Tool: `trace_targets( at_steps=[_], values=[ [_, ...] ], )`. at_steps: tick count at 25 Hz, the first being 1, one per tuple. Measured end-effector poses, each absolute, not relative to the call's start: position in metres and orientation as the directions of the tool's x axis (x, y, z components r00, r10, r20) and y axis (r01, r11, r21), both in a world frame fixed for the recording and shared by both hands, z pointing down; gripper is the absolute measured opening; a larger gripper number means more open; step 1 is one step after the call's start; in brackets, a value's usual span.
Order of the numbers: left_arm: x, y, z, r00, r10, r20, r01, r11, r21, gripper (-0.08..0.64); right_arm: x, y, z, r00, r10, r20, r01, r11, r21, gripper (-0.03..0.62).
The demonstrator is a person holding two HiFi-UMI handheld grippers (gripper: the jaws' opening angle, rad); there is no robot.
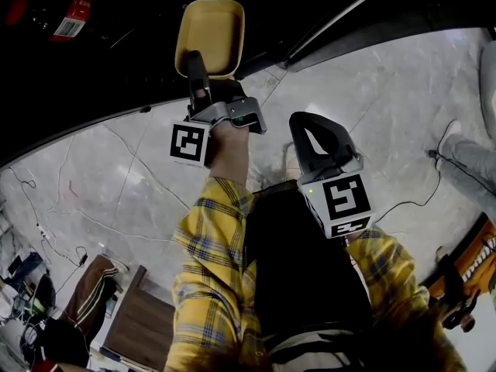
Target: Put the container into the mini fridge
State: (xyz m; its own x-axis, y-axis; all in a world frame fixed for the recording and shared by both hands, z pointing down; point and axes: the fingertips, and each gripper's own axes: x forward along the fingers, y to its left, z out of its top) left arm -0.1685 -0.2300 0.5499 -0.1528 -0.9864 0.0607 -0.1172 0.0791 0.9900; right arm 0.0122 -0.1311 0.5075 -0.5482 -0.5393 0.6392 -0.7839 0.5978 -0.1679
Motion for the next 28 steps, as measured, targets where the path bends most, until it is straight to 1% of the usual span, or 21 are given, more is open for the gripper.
trace_targets(
  at_steps=[4,10,14,18,28],
  values=[
    [-0.169,-0.231,0.571,-0.127,-0.97,0.207,-0.16,0.226,0.961,0.206,0.013,-0.131,0.511,-0.55,-0.532,0.644,-0.781,0.6,-0.171,0.028],
    [-0.161,-0.241,0.583,-0.072,-0.95,0.303,-0.124,0.31,0.943,0.206,0.025,-0.13,0.522,-0.533,-0.523,0.666,-0.782,0.604,-0.152,0.028],
    [-0.159,-0.25,0.589,-0.038,-0.941,0.337,-0.152,0.339,0.929,0.206,0.022,-0.131,0.522,-0.54,-0.52,0.662,-0.778,0.609,-0.156,0.028],
    [-0.156,-0.256,0.596,-0.017,-0.929,0.369,-0.142,0.368,0.919,0.206,0.018,-0.132,0.521,-0.548,-0.52,0.656,-0.776,0.608,-0.166,0.028],
    [-0.147,-0.267,0.599,0.066,-0.93,0.361,-0.138,0.35,0.927,0.23,0.018,-0.137,0.528,-0.543,-0.52,0.659,-0.777,0.608,-0.161,0.028]
  ],
)
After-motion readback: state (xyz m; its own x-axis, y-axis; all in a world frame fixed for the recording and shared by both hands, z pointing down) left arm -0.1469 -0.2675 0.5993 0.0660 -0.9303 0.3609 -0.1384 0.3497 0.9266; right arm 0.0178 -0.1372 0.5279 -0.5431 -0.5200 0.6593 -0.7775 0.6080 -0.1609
